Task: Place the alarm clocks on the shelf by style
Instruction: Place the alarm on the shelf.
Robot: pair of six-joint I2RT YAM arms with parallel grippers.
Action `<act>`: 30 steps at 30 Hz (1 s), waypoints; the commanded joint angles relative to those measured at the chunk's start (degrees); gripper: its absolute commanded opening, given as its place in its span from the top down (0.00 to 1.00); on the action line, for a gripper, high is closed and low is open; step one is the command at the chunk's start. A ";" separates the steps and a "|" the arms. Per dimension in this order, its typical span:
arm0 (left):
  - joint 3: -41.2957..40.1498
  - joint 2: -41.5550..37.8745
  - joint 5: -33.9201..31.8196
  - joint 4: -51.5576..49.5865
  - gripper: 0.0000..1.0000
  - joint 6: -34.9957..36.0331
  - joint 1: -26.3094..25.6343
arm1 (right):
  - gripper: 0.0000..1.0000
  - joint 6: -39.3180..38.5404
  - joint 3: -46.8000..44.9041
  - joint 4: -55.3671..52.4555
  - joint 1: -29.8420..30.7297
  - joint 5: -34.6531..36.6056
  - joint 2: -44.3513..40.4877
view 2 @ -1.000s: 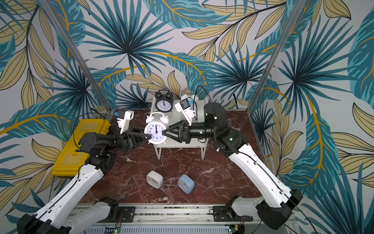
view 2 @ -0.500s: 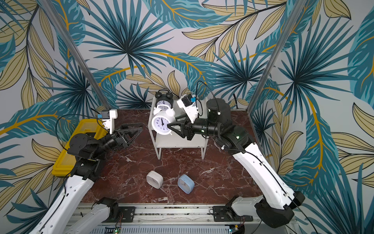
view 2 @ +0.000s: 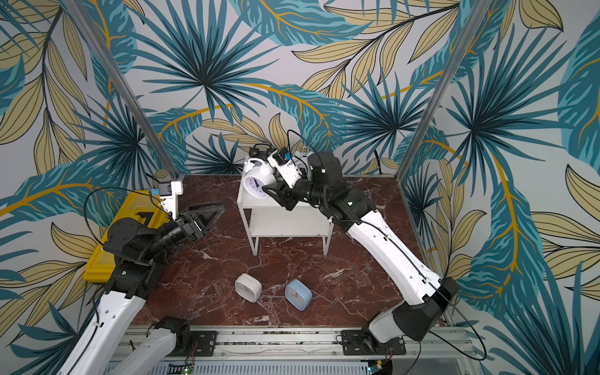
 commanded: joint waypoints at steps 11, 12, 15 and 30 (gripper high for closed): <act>-3.12 0.57 -0.23 2.45 0.21 -1.84 0.61 | 0.60 -2.68 -5.03 3.51 -0.24 -0.21 -0.47; -3.40 0.57 -0.28 2.80 0.21 -2.09 0.54 | 0.58 -2.51 -5.74 3.81 -0.15 -0.07 -0.74; -3.84 0.49 -0.20 3.22 0.21 -2.46 0.60 | 0.50 -2.08 -6.83 4.25 -0.19 0.52 -1.39; -5.50 1.27 4.08 7.82 0.22 -5.46 0.62 | 0.33 0.17 -5.81 2.11 -0.28 4.01 -1.93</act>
